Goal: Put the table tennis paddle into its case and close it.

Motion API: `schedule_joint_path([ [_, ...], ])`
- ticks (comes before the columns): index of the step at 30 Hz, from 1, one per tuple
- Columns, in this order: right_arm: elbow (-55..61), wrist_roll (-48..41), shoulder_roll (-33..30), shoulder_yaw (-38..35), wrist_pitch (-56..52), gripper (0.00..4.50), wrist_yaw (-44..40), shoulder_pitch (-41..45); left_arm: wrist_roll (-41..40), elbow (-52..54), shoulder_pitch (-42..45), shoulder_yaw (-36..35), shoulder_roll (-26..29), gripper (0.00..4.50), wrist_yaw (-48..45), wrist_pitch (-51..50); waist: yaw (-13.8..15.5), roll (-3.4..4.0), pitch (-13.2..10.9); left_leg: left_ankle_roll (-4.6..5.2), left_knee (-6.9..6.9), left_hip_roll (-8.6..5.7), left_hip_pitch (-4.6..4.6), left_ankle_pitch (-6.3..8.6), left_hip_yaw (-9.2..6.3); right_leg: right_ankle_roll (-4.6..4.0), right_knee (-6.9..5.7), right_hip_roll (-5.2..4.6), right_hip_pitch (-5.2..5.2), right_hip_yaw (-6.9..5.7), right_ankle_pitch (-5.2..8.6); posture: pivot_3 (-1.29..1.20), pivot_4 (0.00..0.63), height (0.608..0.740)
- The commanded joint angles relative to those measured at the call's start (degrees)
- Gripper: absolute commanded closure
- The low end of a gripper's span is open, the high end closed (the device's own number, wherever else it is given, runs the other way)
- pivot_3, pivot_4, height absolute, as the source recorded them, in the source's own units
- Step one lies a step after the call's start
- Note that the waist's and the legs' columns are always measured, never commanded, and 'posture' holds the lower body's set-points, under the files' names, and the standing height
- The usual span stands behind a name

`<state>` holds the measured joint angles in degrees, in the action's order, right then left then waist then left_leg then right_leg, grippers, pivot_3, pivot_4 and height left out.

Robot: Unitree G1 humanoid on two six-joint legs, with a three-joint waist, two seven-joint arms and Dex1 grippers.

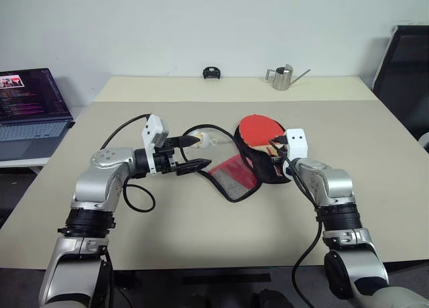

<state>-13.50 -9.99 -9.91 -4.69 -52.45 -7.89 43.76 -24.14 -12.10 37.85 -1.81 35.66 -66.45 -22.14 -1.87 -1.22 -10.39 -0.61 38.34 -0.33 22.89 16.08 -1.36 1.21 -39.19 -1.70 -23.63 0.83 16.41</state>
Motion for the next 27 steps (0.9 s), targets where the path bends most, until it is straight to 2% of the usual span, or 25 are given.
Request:
schedule_joint_path([
  [1, 3.3, 0.3, 0.2, 0.3, 0.5, 3.41, 0.5, -0.2, -0.8, 2.1, 0.3, -1.3, 0.1, 0.0, 0.4, 0.6, 0.0, 0.0, 0.0, 0.0, 0.0, 0.0, 0.0, 0.0, 0.0, 0.0, 0.0, 0.0, 0.0, 0.0, 0.0, 0.0, 0.15, 0.74],
  [20, 9.7, 0.3, 1.8, 2.0, -5.2, 3.41, 2.2, -4.6, -0.7, 1.8, 0.4, -1.0, -0.2, 0.0, 0.3, 0.8, 0.0, 0.0, 0.0, 0.01, 0.02, 0.0, -0.01, 0.0, 0.0, 0.0, -0.04, 0.0, 0.0, 0.0, 0.0, 0.0, 0.15, 0.74],
  [22, 9.6, 0.3, 2.1, 1.3, -4.8, 2.69, 2.8, -4.6, -0.7, 1.9, 0.3, -1.0, -0.2, 0.0, 0.4, 0.7, 0.0, 0.0, 0.0, 0.01, 0.01, 0.0, -0.01, 0.0, 0.0, 0.0, -0.04, 0.0, 0.0, 0.0, 0.0, 0.0, 0.15, 0.74],
  [24, 9.7, 0.5, 1.9, 1.3, -4.6, 2.21, 2.9, -4.5, -0.7, 1.9, 0.2, -1.1, -0.1, 0.0, 0.4, 0.8, 0.0, 0.0, 0.0, 0.01, 0.01, 0.0, -0.01, 0.0, 0.0, 0.0, -0.05, 0.0, 0.0, 0.0, 0.0, 0.0, 0.15, 0.74],
  [27, 11.0, 0.3, 2.0, 0.9, -4.3, 1.06, 3.0, -4.6, -0.8, 2.0, 0.0, -1.2, 0.0, 0.0, 0.5, 0.8, 0.0, 0.0, 0.0, 0.01, 0.06, 0.0, -0.01, 0.0, 0.0, 0.0, -0.09, 0.0, 0.0, 0.01, 0.0, 0.0, 0.15, 0.74],
])
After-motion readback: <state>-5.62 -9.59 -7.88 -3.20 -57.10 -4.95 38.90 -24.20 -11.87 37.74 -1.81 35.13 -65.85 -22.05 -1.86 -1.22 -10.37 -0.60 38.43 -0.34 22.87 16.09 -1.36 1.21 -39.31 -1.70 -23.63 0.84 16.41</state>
